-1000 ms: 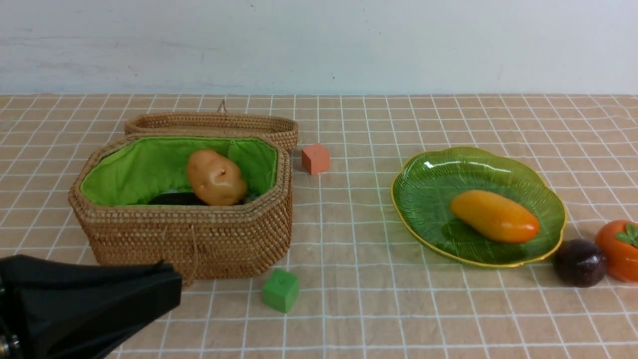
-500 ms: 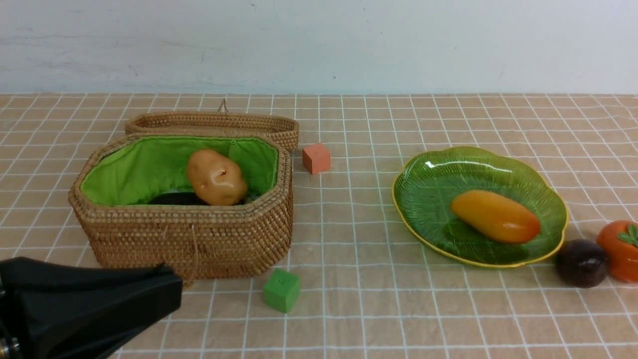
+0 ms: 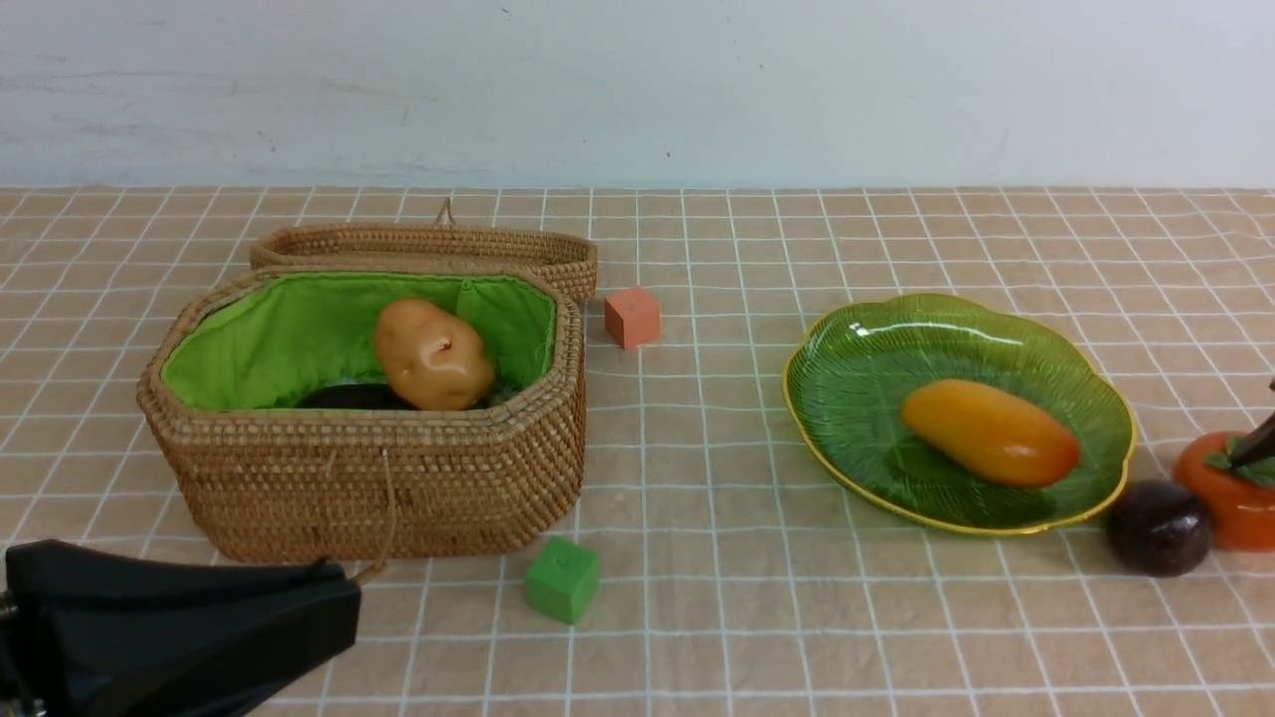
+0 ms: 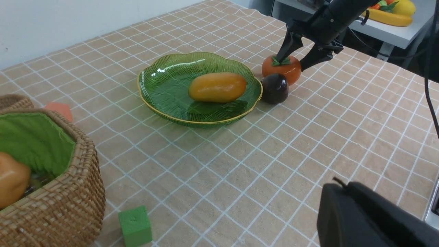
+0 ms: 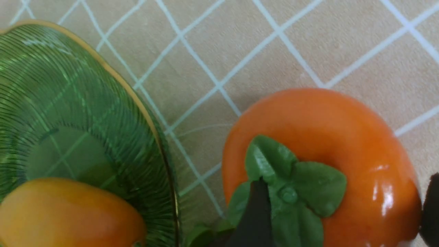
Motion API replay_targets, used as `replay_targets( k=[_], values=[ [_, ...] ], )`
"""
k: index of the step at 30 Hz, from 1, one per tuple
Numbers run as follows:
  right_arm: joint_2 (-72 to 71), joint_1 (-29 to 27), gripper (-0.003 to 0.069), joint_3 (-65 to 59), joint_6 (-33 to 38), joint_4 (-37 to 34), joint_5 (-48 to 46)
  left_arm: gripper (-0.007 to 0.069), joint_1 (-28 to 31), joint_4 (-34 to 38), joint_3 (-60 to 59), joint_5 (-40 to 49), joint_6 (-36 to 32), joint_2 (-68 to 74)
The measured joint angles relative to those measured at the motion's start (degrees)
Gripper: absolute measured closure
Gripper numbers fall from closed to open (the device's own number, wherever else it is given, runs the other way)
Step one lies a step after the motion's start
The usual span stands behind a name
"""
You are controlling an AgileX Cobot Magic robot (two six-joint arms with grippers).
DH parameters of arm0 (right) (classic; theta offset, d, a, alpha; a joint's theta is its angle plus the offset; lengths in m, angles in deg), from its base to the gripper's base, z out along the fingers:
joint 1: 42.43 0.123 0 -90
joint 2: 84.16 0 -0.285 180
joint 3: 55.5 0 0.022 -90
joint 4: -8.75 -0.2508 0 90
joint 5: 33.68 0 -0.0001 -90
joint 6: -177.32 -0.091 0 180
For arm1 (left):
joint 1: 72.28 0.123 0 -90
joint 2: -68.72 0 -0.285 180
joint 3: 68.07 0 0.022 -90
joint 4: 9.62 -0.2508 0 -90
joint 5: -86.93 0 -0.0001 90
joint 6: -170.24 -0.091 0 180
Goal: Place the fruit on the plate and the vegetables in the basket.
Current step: Grab a tomato with your right arm and place it on the plate on the right.
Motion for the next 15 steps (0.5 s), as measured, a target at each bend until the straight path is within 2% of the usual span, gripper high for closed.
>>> replay_targets(
  k=[15],
  values=[
    [3.38, 0.05, 0.0067, 0.32, 1.72, -2.34, 2.85, 0.0631, 0.00, 0.00, 0.00, 0.00, 0.06, 0.00]
  ],
)
